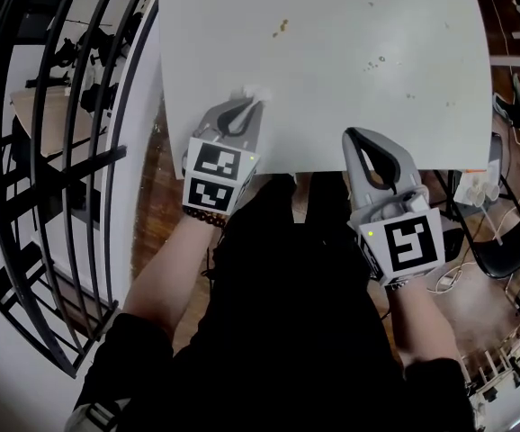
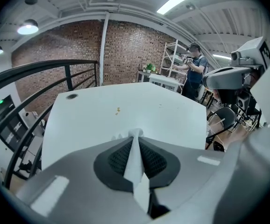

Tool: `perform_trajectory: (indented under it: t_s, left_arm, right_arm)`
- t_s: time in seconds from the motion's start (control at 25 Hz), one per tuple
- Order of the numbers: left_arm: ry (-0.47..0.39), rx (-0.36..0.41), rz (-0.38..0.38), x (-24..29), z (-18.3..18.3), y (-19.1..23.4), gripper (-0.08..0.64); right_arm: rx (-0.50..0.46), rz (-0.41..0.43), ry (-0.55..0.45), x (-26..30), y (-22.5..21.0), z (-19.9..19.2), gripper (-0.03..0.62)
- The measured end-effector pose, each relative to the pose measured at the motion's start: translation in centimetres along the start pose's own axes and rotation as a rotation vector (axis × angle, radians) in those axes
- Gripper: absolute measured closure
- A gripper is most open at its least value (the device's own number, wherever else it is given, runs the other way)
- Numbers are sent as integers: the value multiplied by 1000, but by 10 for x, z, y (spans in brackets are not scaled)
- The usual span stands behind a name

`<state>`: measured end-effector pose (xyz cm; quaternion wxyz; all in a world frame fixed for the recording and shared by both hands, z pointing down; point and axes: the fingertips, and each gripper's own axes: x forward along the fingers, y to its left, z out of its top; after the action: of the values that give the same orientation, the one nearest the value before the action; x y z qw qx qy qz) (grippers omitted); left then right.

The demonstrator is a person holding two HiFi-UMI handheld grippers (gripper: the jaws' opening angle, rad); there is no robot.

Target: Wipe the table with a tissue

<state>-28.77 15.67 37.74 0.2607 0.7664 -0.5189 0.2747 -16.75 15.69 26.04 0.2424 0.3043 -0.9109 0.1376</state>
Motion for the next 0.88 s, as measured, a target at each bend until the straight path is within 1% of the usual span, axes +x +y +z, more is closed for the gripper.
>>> perform_trajectory:
  t_s: [0.16,0.32,0.48,0.68,0.88]
  left_arm:
    - [-1,0,14,7,9,6,537]
    - [-1,-2,25,10,14,8,537]
    - [-9,-3,35,18,23,11,537]
    - [-2,-8,48,35,31,15,537]
    - [1,-23,66,43,37,21,537]
  right_arm:
    - [-3,1,6,9,-10,1,604]
    - [0,25,6,13,-11,0,604]
    - [1,18,36,17,-22,-5,604]
    - [8,34,53,28,-38,-10,604]
    - [9,59,52,33,-44,-11,604]
